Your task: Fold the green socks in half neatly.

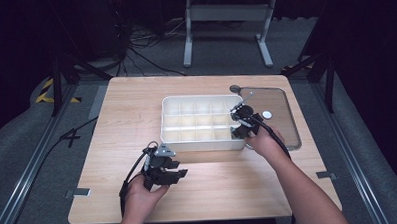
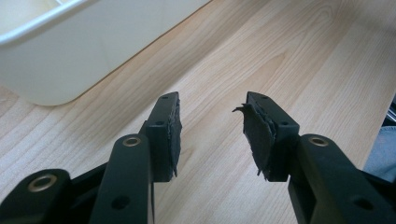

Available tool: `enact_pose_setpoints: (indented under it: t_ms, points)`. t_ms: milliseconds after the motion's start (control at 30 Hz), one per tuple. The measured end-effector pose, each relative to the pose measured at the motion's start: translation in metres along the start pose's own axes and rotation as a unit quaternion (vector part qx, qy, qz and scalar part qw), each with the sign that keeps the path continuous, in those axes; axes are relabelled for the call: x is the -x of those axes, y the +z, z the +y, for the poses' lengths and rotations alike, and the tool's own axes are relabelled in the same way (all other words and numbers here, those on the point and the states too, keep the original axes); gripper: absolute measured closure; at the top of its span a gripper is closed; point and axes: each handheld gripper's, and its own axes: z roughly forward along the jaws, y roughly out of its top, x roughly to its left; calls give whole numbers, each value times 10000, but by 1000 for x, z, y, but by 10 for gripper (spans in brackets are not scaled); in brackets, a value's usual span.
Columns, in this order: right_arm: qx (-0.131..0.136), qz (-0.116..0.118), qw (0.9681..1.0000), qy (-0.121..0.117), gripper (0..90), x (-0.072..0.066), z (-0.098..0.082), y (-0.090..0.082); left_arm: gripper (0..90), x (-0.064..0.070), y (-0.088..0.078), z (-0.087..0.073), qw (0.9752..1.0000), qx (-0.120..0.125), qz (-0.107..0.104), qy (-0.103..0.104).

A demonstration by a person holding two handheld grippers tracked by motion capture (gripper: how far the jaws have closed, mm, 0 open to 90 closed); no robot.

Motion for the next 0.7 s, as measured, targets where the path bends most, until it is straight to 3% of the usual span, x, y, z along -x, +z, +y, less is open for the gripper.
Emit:
enact_pose_setpoints:
  t_ms: [100, 167, 300, 433, 500, 633, 700]
  points:
    - [-178, -47, 9998, -1, 779, -2, 5, 5, 566, -1, 0, -1, 10000, 0, -5, -5]
    - [-322, 52, 9994, 86, 779, 1, 9, 10, 566, -1, 0, -1, 10000, 16, -12, -26]
    - [-274, 99, 9995, 106, 769, 2, 8, 11, 566, -1, 0, -1, 10000, 6, -8, -37]
    - [-4, 279, 9994, 179, 716, 8, 1, 6, 566, -1, 0, -1, 10000, 14, -7, -29]
    - [166, 482, 9982, 312, 556, 10, -2, -1, 566, -1, 0, -1, 10000, 11, -6, -32]
    - [372, 500, 9974, 371, 556, 10, -6, -15, 565, -2, 0, -1, 10000, 4, -4, 0]
    - [646, 561, 9958, 320, 551, 6, -11, -27, 565, -1, 1, 0, 10000, -3, -5, -2]
